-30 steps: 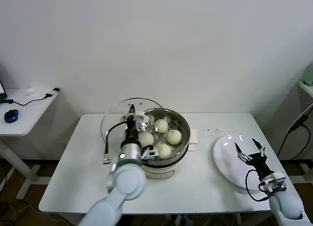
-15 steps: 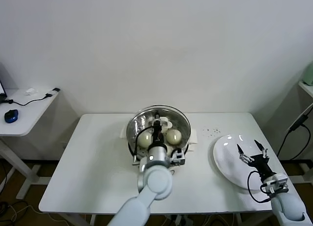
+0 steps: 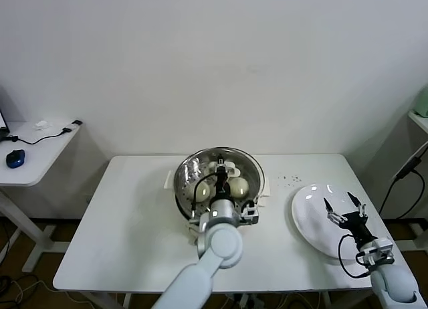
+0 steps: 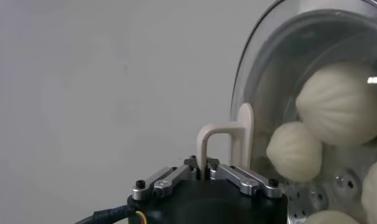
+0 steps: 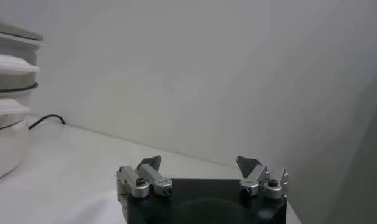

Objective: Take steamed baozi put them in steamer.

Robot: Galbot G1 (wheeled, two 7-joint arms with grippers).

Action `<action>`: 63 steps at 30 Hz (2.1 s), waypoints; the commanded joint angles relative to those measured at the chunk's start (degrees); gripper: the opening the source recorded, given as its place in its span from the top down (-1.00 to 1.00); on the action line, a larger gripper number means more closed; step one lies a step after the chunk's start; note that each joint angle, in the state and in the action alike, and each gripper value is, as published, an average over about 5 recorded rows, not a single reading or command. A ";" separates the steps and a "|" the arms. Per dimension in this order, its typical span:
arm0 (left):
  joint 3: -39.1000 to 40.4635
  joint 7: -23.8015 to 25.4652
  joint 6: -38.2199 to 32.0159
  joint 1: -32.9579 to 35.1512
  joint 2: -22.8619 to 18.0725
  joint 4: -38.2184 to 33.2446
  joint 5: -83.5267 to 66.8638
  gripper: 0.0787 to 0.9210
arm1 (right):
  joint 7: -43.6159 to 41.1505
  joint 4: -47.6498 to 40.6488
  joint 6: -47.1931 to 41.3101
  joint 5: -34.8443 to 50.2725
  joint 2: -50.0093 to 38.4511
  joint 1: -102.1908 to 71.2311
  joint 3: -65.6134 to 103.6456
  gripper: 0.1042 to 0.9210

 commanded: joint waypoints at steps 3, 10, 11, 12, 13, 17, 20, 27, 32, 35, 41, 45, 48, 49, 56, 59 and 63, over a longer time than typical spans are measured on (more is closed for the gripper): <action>-0.83 -0.45 2.84 -0.28 -0.13 1.77 -0.26 0.83 | -0.15 -0.23 0.20 -0.26 0.17 -0.05 0.16 -0.76; -1.18 -1.00 2.84 -0.13 0.28 1.85 -1.09 0.83 | -0.26 -0.46 0.29 -0.66 0.43 0.15 0.03 -0.76; -1.15 -1.07 2.84 -0.07 0.27 1.89 -1.19 0.83 | -0.26 -0.47 0.29 -0.68 0.44 0.18 0.03 -0.76; -1.14 -1.20 2.84 0.01 0.24 1.97 -1.28 0.83 | -0.27 -0.48 0.29 -0.71 0.45 0.20 0.03 -0.76; -1.12 -1.37 2.84 0.08 0.21 2.05 -1.37 0.83 | -0.27 -0.48 0.30 -0.72 0.45 0.22 0.04 -0.76; -1.24 -1.93 2.84 0.38 0.06 2.32 -1.51 0.83 | -0.30 -0.47 0.33 -0.71 0.42 0.20 0.19 -0.76; -1.22 -1.89 2.84 0.40 0.27 2.34 -1.46 0.83 | -0.32 -0.45 0.38 -0.71 0.40 0.12 0.33 -0.76; -0.21 -0.11 2.84 0.55 1.46 -0.05 -1.38 0.81 | -0.38 -0.42 0.39 -0.78 0.31 0.05 0.59 -0.76; 0.39 1.49 2.84 1.07 2.98 -4.02 -1.12 0.53 | -0.39 -0.67 0.35 -0.95 0.30 0.14 0.67 -0.76; 0.40 2.00 2.84 1.97 3.96 -6.73 -0.98 0.32 | -0.39 -0.81 0.32 -1.07 0.37 0.22 0.66 -0.76; 0.64 2.35 2.84 4.92 7.29 -13.94 -1.92 -0.09 | -0.35 -0.89 0.06 -1.26 0.41 0.34 0.59 -0.76; 0.16 2.09 2.84 8.56 10.46 -19.62 -3.81 -0.36 | -0.09 -0.86 -0.27 -1.52 0.40 0.51 0.58 -0.76; -0.26 -0.38 2.84 11.48 13.38 -23.56 -7.51 -0.56 | 0.22 -0.72 -0.71 -1.94 0.40 0.71 0.55 -0.76; -0.44 -1.57 2.84 12.38 14.32 -24.78 -9.08 -0.63 | 0.34 -0.62 -1.01 -2.10 0.41 0.77 0.52 -0.76; -7.38 -16.41 -2.68 21.29 20.51 -30.77 -26.52 -0.76 | 1.03 2.07 -4.82 -4.67 0.49 0.33 0.59 -0.76; -14.96 -24.77 -11.77 27.04 22.68 -31.25 -37.48 -0.77 | 1.04 4.32 -6.58 -4.68 0.54 -0.39 0.98 -0.76; -28.18 -29.90 -27.44 34.53 22.65 -31.60 -51.26 -0.77 | 1.80 5.87 -6.81 -4.44 1.18 -0.96 1.37 -0.76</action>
